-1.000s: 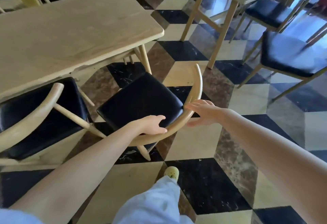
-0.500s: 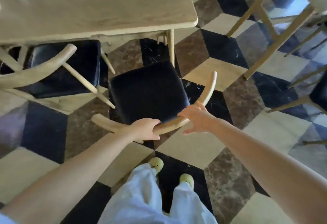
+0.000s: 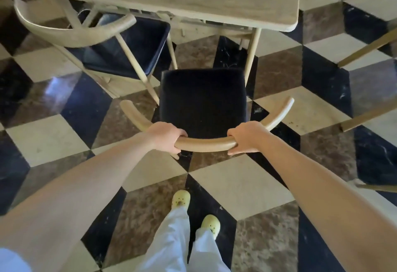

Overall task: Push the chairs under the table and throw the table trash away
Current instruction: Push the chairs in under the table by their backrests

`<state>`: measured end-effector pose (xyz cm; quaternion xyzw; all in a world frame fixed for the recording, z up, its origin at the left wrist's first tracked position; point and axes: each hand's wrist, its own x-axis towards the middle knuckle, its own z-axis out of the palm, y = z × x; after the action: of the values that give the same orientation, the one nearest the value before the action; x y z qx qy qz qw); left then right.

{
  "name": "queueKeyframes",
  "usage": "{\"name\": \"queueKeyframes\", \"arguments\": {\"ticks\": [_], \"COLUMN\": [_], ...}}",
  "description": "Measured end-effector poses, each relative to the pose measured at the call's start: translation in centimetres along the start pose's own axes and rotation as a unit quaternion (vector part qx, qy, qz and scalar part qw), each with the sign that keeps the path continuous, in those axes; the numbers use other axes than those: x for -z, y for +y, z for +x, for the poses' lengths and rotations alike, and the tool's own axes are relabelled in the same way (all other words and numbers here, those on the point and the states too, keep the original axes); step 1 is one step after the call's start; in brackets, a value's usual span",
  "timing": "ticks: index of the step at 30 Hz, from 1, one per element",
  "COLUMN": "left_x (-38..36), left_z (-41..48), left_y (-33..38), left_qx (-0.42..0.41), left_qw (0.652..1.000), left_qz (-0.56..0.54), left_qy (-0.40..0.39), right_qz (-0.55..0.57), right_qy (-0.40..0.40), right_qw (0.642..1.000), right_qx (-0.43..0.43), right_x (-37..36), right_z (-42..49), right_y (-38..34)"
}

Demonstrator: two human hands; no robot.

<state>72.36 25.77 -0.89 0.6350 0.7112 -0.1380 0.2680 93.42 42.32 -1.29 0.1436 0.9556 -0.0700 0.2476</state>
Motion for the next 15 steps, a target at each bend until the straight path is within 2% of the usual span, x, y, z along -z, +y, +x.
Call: {"name": "queueKeyframes", "arguments": {"ticks": [2, 7, 15], "left_x": [0.1, -0.5, 2.3], "left_z": [0.3, 1.1, 3.7], "left_y": [-0.5, -1.6, -6.2], "left_qx": [-0.021, -0.052, -0.041], "left_qw": [1.000, 0.998, 0.997], "left_qz": [0.006, 0.045, 0.058], "left_qy": [-0.014, 0.012, 0.037], "right_qz": [-0.014, -0.045, -0.060], "right_qy": [0.008, 0.073, 0.112], "right_qw": [0.999, 0.994, 0.991], "right_qx": [0.031, 0.068, 0.052], "right_x": [-0.1, -0.8, 1.2], "right_z": [0.2, 0.4, 4.7], "right_y": [0.4, 1.1, 1.4]}}
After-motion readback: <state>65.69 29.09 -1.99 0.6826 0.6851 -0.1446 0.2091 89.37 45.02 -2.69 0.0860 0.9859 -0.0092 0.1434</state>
